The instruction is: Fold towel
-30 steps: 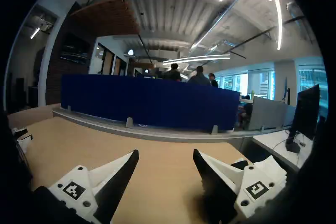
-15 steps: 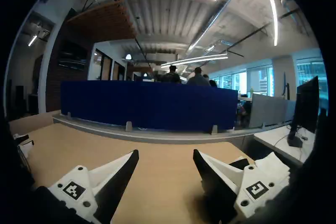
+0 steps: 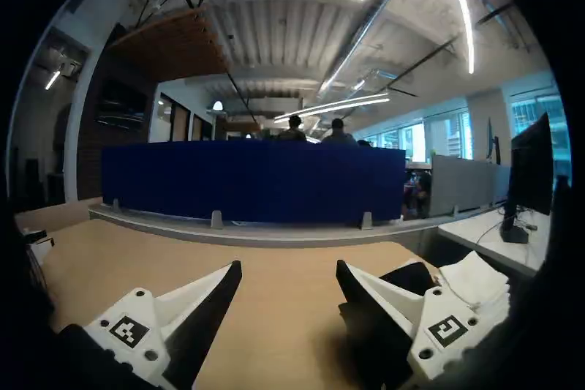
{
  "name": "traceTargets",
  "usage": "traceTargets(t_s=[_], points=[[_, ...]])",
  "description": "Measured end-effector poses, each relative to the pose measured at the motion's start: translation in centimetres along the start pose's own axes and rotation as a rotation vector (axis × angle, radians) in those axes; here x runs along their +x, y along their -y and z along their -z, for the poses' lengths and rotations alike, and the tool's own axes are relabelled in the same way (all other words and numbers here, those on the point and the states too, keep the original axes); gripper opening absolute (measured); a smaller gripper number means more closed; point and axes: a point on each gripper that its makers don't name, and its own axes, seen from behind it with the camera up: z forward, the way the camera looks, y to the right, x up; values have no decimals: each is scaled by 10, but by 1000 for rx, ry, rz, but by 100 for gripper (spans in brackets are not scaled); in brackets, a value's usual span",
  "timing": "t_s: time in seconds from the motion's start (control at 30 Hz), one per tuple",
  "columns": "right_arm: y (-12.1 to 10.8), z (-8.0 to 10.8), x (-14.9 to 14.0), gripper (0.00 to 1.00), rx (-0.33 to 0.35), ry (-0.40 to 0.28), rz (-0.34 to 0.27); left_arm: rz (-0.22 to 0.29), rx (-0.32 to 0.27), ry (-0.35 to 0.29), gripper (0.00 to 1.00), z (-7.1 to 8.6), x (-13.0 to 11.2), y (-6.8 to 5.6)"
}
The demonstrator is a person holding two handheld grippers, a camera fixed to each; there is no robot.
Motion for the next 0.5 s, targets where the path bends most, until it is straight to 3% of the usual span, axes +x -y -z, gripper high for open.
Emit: traceTargets(t_s=[0.23, 0.5], points=[[-2, 6, -21, 100, 4, -2, -4, 0, 0, 0, 91, -1, 0, 0], [-6, 9, -45, 100, -5, -1, -51, 0, 0, 0, 91, 0, 0, 0]])
